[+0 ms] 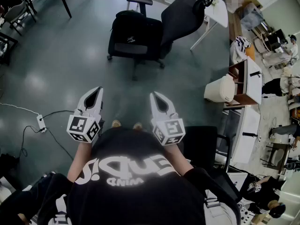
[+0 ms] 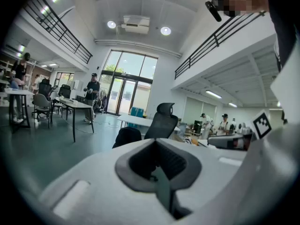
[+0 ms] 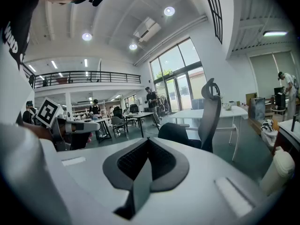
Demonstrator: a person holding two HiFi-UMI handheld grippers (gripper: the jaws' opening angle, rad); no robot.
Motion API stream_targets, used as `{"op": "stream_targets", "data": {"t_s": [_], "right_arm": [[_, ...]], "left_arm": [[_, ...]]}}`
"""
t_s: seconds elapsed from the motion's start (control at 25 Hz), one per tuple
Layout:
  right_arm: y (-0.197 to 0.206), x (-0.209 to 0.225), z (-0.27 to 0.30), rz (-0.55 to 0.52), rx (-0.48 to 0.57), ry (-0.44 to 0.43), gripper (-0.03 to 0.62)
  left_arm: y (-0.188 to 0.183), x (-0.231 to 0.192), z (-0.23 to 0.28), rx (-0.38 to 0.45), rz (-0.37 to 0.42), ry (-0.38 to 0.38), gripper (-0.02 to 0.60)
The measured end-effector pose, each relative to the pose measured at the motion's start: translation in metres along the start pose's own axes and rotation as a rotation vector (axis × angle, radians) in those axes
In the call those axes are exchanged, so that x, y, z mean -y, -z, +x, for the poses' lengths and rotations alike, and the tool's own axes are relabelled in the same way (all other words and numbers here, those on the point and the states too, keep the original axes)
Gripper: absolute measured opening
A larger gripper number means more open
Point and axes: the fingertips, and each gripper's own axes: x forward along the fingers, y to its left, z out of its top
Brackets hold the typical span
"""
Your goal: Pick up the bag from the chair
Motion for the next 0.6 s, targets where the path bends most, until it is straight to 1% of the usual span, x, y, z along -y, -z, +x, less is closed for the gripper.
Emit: {"op": "stream_targets", "data": {"t_s": [0.16, 0.28, 0.6], "right_arm": [[0.001, -0.007, -0.001, -0.010, 0.023, 0.005, 0.000], [0.002, -0.010, 0.001, 0.008, 0.028, 0.002, 0.000], [0.005, -0.021, 0.011, 0.045, -0.003, 0.021, 0.000]], "left_arm": [[0.004, -0.002, -0.006, 0.006, -0.001, 0.007, 0.000], [0.009, -0.005, -0.007, -0.002, -0.008, 0.009, 0.000], [0.013, -0.024, -0.014, -0.030, -0.022, 0.002, 0.000]]}}
